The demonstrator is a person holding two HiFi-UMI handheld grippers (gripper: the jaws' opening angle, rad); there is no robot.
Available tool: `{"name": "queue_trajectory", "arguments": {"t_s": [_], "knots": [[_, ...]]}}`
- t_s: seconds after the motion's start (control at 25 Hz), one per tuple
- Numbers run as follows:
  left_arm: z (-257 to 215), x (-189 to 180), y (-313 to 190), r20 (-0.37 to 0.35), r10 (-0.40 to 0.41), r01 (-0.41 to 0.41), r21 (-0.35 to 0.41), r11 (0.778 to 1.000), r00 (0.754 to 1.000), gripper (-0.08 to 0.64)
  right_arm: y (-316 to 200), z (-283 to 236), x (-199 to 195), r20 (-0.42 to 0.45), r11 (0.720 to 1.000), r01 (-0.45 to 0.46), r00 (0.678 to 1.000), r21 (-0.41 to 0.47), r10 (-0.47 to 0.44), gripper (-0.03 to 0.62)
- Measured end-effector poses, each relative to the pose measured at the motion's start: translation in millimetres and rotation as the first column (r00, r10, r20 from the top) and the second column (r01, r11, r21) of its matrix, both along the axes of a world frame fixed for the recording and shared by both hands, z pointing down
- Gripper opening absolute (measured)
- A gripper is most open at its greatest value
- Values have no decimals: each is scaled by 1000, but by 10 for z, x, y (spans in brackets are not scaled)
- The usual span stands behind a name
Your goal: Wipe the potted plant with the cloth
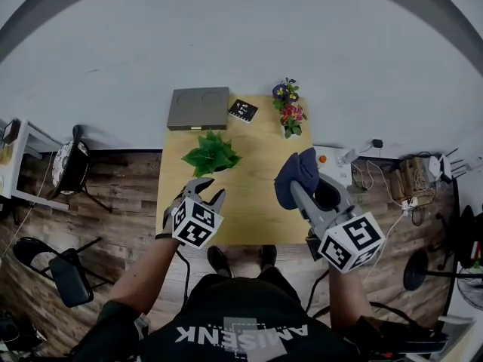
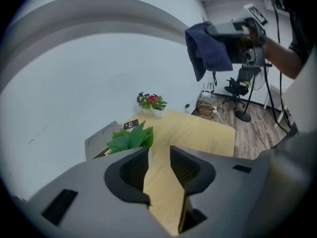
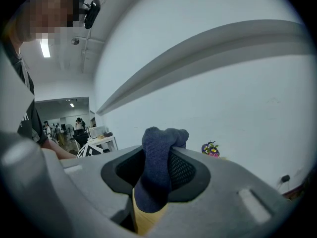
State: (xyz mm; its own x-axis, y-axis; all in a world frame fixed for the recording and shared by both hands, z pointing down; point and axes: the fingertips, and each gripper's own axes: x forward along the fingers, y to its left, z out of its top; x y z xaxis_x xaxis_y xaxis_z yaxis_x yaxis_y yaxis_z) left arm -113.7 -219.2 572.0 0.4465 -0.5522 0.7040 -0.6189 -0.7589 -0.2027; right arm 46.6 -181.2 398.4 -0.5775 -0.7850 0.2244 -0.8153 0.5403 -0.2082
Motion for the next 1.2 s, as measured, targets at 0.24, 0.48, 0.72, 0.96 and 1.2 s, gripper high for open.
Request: {"name": "queue_trajectory", "arguments": {"t_s": [0.24, 0.48, 0.72, 0.96, 1.2], "knots": [[424, 136, -133, 149, 14, -18, 26, 999, 989, 137, -94, 133, 156, -9, 999, 16, 1000, -29, -16, 130], [673, 125, -305, 253, 9, -19, 39, 999, 967, 137, -85, 270, 242, -17, 998, 27, 999, -55, -28, 130], [838, 99, -534, 365, 1, -30, 75, 997, 931, 137, -100, 403, 310, -15, 996, 32, 999, -87, -34, 130], [1033, 73, -642, 433, 20, -45, 47, 998, 901, 137, -107, 527, 357, -8, 993, 36, 999, -116, -37, 130], [1097, 88, -714, 447, 45, -61, 21, 998, 893, 92, -116, 609, 404, 4, 990, 11, 1000, -137, -10, 130]]}}
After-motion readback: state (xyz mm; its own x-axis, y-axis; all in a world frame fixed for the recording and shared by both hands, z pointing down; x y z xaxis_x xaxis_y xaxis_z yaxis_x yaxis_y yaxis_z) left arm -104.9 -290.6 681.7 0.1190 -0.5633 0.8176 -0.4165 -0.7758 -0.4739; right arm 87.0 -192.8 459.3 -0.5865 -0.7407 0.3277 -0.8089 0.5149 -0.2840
